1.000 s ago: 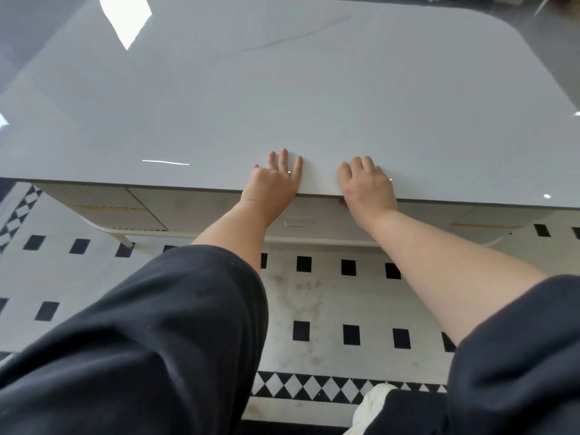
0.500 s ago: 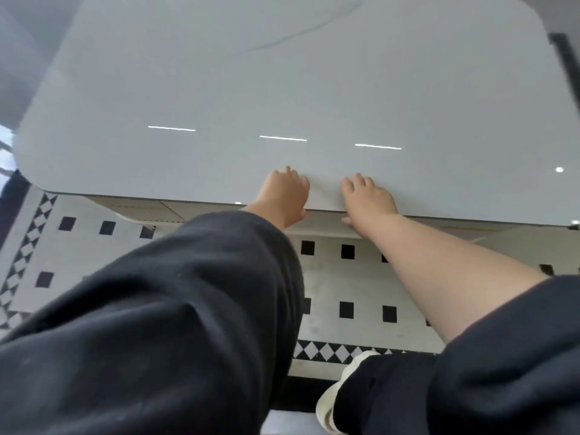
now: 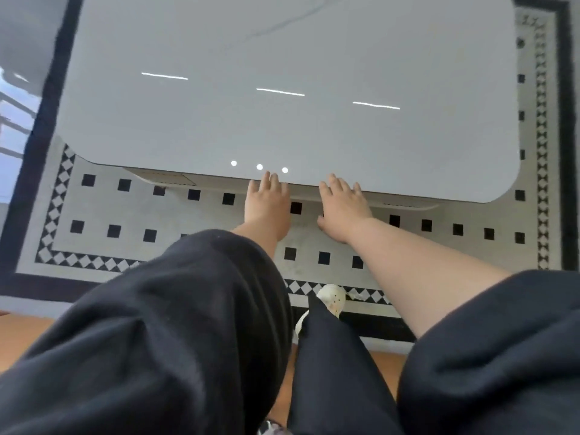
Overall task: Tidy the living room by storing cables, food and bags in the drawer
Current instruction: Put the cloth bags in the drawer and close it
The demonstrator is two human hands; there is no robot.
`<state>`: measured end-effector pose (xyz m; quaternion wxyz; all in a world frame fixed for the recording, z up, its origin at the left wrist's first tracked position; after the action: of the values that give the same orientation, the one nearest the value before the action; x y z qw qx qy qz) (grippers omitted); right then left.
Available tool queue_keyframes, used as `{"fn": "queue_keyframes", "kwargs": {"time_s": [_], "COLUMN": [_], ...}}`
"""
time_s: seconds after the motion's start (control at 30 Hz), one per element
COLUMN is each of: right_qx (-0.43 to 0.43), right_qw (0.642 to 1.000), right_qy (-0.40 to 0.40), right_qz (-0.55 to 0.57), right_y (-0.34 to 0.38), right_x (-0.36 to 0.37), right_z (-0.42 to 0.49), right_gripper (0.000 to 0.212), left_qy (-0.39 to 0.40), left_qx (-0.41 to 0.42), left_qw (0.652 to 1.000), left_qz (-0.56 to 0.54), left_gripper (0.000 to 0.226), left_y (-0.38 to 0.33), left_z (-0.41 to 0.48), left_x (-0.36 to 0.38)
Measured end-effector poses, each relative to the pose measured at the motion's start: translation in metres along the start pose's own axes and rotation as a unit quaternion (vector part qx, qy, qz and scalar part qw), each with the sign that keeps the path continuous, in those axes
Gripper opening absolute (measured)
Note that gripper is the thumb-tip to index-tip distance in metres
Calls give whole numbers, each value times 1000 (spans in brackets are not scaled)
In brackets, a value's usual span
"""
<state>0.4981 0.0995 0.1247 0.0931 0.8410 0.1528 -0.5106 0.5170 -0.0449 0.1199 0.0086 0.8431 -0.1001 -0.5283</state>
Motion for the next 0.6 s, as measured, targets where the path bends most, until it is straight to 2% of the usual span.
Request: {"fn": "queue_keyframes", "kwargs": {"time_s": [0.3,0.43,0.6], "right_qx": [-86,-137,-212], "right_qw": [996,988,973], "right_qy": [3,7,2], "right_qz": [-36,-64,-95], "right_y": [38,86,190], "right_x": [-62,-86,-112], "right_z": [-38,-31,-23], "right_gripper": [73,73,74], "left_qy": [9,13,1], "left_qx": [-165,-240,-356], "left_qw": [981,960,912], "left_qz": [-100,-147,-203], "left_gripper": [68,70,67], "left_y": [30,70,151], "left_z": [-77,-107,-166], "left_x": [-35,-36,-22]}}
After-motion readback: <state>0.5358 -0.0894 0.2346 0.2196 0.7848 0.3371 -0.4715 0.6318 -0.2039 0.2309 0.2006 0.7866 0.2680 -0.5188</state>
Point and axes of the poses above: each hand's wrist, its own z-axis towards the middle knuckle, its own x-axis out of the palm, y = z × x, the point moved 1 cm from there along z, towards the middle knuckle, and after that the axes turned 9 degrees about -y, right-handed, at the moved point
